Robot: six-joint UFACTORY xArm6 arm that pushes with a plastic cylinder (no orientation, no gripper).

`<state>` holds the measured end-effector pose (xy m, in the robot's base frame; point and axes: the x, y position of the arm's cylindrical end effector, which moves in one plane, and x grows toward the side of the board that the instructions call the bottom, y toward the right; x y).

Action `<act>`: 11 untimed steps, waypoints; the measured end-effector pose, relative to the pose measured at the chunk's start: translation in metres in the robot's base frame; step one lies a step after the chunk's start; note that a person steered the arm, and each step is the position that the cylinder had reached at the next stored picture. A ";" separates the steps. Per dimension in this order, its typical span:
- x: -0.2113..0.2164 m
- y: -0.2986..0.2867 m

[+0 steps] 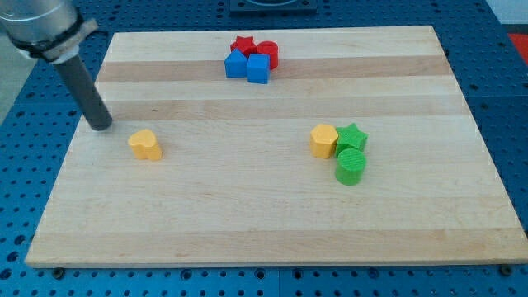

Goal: Move the yellow heart to the bottom center of the board

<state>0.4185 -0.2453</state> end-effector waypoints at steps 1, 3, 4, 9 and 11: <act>0.026 0.063; 0.051 0.117; 0.046 0.088; 0.086 0.076; 0.100 0.160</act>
<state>0.5188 -0.0849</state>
